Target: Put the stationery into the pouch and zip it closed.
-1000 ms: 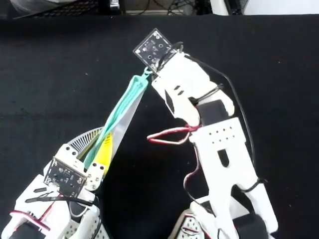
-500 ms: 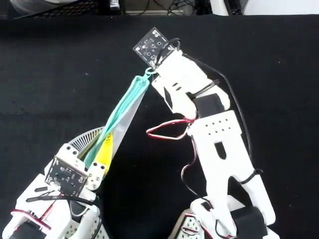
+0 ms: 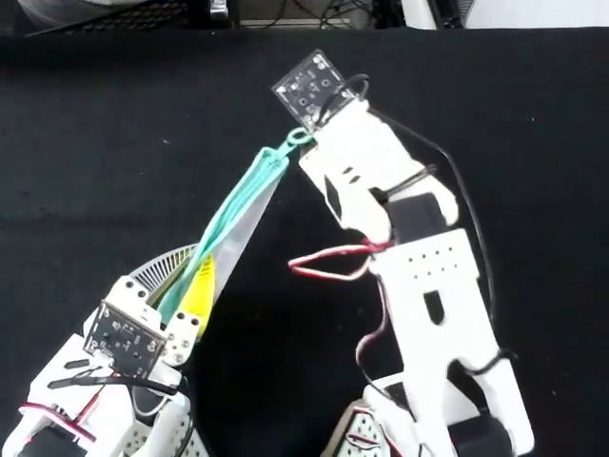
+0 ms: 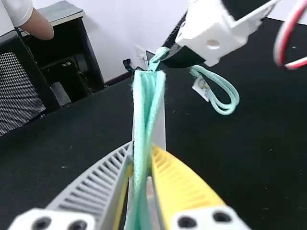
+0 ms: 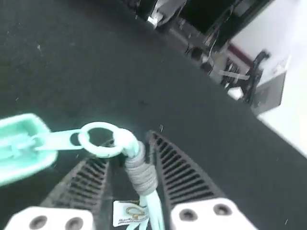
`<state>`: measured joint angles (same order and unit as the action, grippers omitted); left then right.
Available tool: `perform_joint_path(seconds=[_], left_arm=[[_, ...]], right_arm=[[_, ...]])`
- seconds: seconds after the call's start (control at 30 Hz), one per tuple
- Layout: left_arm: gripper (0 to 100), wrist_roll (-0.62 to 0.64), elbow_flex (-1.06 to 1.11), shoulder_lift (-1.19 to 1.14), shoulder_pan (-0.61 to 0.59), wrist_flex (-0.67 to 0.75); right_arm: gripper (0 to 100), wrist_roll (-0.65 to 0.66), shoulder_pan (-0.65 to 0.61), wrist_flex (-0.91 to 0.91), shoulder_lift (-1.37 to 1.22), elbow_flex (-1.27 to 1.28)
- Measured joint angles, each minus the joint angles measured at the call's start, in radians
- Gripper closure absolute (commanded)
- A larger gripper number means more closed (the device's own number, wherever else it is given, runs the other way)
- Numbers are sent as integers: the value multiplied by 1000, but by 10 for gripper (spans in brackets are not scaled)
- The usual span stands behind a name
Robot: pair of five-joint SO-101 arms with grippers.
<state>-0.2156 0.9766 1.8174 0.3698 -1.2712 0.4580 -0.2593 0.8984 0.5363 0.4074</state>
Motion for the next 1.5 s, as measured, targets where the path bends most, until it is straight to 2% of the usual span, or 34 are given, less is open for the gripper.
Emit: perform_joint_path(seconds=[0.1, 0.3, 0.43, 0.5, 0.57, 0.6, 0.63, 0.7, 0.9, 1.0, 1.1, 1.27, 1.5], left_arm=[[972, 0, -2, 2, 0, -3], [972, 0, -6, 2, -2, -8], [972, 0, -8, 2, -2, -11], [972, 0, -8, 2, -2, -11], [972, 0, -8, 2, -14, -11], [972, 0, -9, 2, -32, -11], [972, 0, -18, 2, -58, -12], [972, 6, -48, 2, -123, -23], [971, 0, -190, -3, -388, -26], [971, -17, -199, -3, -512, 23], [971, -64, -135, -38, -572, 112], [971, -83, 26, -176, -580, 255], [971, -91, 129, -396, -348, 453]], right_arm=[[716, -29, -38, 114, 51, 0], [712, -34, -157, 227, 141, 0], [722, -34, -175, 290, 213, 0], [815, -34, -175, 331, 255, 0], [966, -34, -161, 370, 299, 6], [992, -34, -150, 379, 324, 21], [958, -34, -137, 385, 347, 43], [966, -34, -103, 388, 390, 103], [986, -34, 18, 351, 548, 342], [986, -34, 64, 308, 637, 473], [986, -34, 103, 290, 735, 589], [986, -34, 137, 288, 910, 740], [986, -34, 207, 244, 1080, 956]])
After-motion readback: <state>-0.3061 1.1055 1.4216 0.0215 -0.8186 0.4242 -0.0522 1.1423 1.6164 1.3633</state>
